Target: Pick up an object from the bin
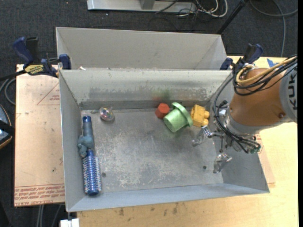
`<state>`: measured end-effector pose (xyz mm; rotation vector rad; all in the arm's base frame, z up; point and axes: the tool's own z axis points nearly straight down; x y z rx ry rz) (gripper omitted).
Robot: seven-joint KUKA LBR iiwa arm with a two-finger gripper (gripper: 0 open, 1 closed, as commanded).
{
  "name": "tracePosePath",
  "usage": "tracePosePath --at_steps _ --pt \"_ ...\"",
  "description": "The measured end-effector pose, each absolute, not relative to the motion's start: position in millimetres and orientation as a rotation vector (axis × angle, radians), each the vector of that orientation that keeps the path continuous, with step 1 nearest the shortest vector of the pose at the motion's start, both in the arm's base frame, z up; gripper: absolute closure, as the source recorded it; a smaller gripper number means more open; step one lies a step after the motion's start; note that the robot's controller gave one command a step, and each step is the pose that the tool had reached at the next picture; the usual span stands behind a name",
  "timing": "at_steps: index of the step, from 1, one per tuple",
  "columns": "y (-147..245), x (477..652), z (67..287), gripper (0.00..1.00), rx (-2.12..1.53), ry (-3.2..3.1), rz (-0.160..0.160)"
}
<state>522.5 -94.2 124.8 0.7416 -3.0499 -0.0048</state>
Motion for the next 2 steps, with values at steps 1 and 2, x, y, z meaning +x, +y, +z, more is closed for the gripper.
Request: tracePosePath --at_steps 1,2 --pt "-91 478.1 141 0.0 0.208 -3.134 -0.002" --pt "-109 543.3 159 0.0 -0.389 -3.123 0.0"
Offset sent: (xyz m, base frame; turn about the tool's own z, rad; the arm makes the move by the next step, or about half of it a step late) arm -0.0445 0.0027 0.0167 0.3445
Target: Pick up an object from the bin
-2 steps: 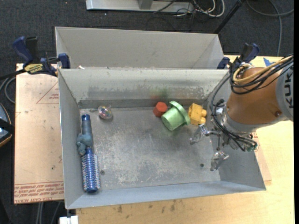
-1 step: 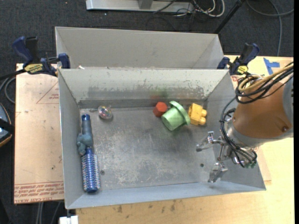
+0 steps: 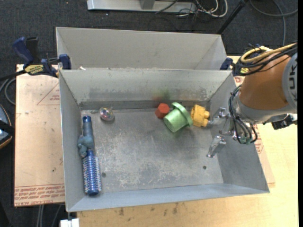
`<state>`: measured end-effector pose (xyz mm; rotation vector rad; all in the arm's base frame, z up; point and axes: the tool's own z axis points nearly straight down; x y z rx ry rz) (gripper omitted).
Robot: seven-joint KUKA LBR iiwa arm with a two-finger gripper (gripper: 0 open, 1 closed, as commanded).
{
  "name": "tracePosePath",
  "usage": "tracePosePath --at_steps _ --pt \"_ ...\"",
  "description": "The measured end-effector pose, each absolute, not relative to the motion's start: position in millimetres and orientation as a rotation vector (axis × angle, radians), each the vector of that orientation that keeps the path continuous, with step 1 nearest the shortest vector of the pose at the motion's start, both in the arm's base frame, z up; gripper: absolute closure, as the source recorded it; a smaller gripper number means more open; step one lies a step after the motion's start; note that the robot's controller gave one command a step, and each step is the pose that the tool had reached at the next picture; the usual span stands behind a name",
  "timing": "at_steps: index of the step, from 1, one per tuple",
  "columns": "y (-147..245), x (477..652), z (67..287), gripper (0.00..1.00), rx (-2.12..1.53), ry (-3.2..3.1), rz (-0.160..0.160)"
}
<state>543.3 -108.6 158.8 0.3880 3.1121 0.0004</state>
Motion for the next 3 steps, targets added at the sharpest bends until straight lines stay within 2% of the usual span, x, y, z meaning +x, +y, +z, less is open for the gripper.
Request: tracePosePath --at_steps 1,2,3 --pt "-71 647.8 154 0.0 0.488 3.096 0.005" --pt "-91 646.6 140 0.0 -0.448 3.107 0.0" --pt "-92 637.6 72 0.0 -0.457 3.098 0.001"
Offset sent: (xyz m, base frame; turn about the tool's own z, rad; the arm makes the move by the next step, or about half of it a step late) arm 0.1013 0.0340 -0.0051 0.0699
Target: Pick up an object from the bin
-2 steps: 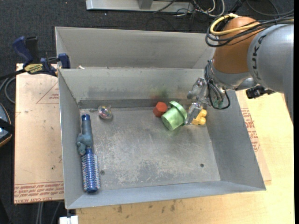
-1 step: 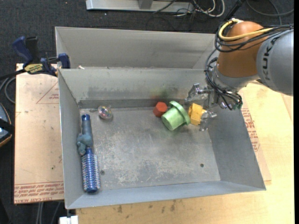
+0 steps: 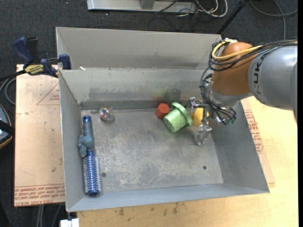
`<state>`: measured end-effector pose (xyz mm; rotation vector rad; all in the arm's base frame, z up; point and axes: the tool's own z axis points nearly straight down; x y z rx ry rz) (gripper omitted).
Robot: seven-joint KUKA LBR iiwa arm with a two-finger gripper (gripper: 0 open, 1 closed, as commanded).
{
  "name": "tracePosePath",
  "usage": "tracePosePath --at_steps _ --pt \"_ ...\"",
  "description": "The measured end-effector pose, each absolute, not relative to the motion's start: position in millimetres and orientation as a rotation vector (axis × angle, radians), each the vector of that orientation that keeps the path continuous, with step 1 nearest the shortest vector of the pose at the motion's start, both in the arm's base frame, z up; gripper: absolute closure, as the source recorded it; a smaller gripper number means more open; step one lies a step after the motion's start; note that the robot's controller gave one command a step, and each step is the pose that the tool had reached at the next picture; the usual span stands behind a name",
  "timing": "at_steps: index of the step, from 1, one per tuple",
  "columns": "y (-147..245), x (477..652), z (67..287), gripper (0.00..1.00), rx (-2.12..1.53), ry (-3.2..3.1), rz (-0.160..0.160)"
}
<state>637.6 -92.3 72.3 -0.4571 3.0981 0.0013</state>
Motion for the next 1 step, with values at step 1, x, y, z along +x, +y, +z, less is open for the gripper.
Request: tracePosePath --at_steps 1 --pt "-26.3 647.6 77.3 0.0 -0.048 3.126 -0.006"
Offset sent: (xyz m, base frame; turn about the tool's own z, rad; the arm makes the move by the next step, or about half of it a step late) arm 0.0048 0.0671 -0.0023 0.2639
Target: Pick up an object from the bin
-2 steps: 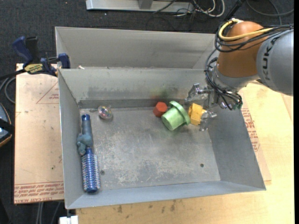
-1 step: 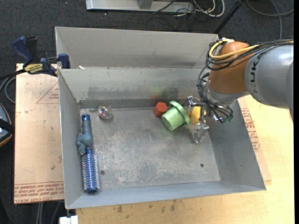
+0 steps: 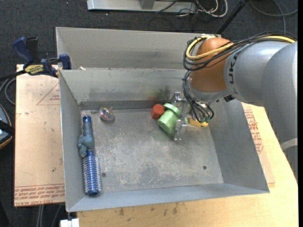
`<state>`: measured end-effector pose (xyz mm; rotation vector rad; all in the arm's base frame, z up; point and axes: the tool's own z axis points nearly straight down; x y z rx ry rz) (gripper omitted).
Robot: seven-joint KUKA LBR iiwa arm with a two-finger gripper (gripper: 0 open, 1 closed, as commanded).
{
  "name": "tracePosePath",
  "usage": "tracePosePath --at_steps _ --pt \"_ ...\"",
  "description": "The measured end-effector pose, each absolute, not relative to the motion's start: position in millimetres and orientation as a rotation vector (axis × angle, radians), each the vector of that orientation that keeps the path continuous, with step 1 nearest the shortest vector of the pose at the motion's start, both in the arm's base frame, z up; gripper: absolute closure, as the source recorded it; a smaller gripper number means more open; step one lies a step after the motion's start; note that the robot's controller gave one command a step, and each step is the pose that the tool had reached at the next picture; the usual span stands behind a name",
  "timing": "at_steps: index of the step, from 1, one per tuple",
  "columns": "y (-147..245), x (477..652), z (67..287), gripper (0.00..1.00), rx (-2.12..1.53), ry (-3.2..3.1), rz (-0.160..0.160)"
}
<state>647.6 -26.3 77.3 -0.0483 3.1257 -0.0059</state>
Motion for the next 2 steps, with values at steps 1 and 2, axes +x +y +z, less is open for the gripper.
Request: tracePosePath --at_steps 1,2 --pt "-26 648.5 79 1.0 -0.048 3.125 -0.003" --pt "-16 642.0 201 1.0 -0.122 3.127 0.0"
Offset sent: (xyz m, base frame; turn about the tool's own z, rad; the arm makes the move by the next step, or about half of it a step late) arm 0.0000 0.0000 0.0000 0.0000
